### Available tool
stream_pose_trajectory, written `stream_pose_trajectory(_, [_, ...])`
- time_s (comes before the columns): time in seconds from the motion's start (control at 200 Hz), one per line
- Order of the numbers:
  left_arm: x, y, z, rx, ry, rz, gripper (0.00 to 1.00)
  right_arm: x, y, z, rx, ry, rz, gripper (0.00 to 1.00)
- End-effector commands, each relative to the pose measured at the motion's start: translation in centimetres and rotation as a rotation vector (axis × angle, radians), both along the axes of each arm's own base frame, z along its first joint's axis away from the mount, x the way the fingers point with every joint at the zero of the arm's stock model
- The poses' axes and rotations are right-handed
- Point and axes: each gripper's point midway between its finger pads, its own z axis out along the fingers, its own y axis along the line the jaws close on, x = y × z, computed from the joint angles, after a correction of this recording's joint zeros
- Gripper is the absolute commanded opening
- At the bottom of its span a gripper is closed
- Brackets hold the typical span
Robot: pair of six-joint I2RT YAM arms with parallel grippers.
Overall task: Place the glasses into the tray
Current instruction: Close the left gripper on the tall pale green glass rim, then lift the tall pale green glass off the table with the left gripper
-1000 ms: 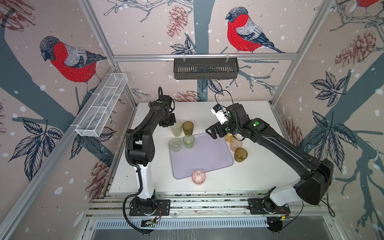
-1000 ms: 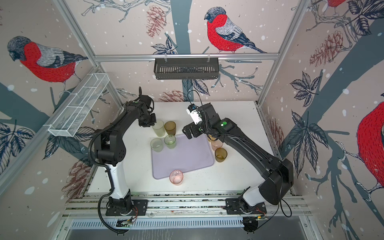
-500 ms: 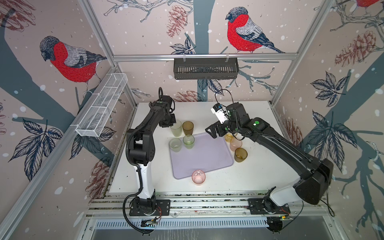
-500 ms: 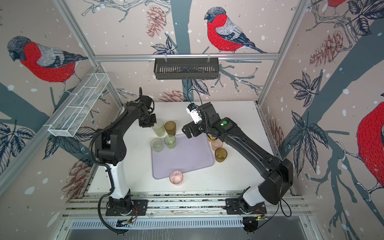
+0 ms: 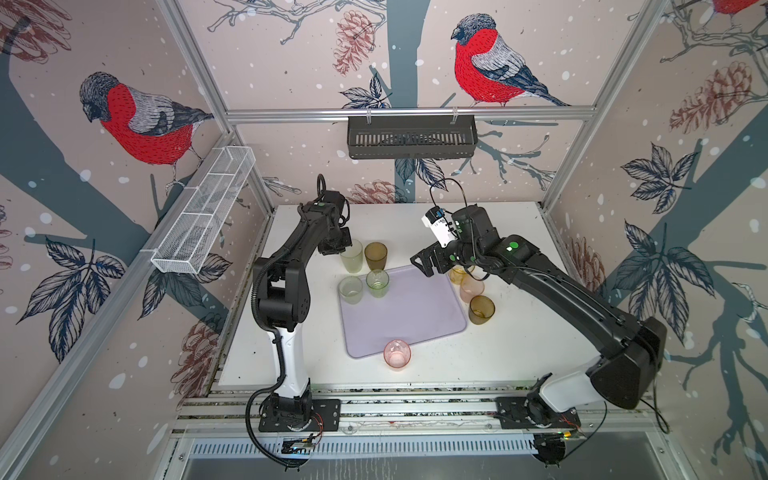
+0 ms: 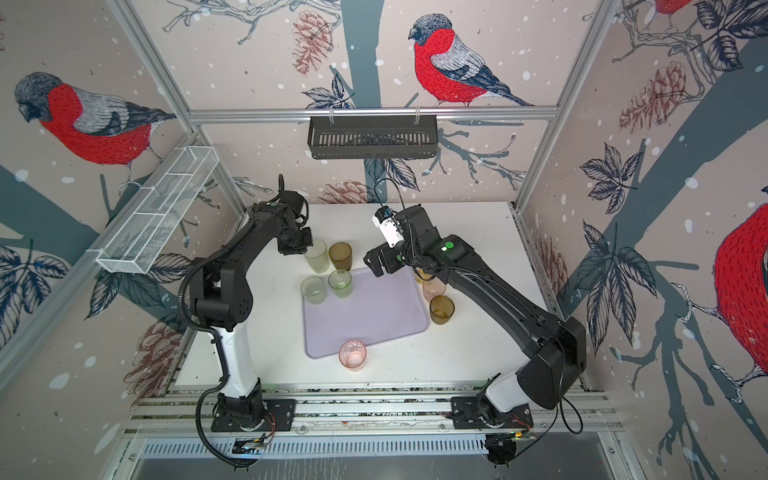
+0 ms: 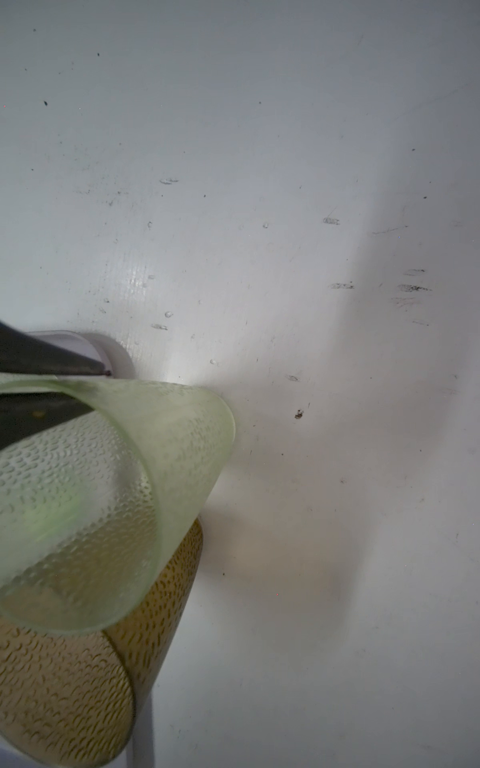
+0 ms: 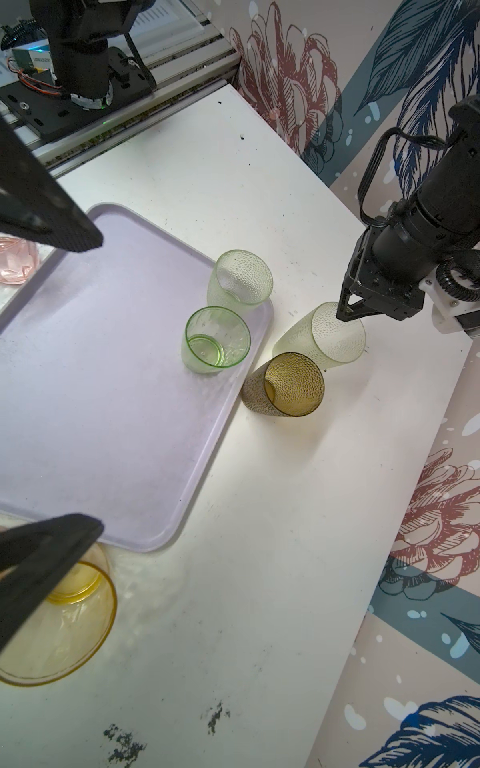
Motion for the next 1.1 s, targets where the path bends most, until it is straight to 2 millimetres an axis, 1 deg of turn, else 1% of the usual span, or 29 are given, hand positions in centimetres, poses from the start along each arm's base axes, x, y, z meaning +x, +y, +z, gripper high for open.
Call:
stream_pose_trajectory(0.0, [-0.5,0.6,0.1,0.023,0.018,0.000,0.11,0.1,0.1,0.6,0.011,-0.024,0.003,1.00])
stream_pose_trajectory(0.425, [-0.5,0.7,0.8,0.033,0.015,0.002,0.06,0.0,-0.1,0.8,0.013,-0.034,0.003,1.00])
stream_pose_trajectory(0.62, [-0.6,0.8,1.6,0.037,0.006,0.009,0.04,0.0,-0.2,1.0,0.019,-0.043,0.003,1.00])
stream_pose_trajectory(0.825, [-0.7,1.2,3.2,0.055,-0.015,0.016,0.02,-0.2,-0.3,1.3,0.024,-0.049,0.007,1.00])
stream_pose_trajectory(1.096, [-0.9,1.7,6.3,0.074,-0.052,0.023,0.00,-0.4,-0.5,1.7,0.032,-0.057,0.008,1.00])
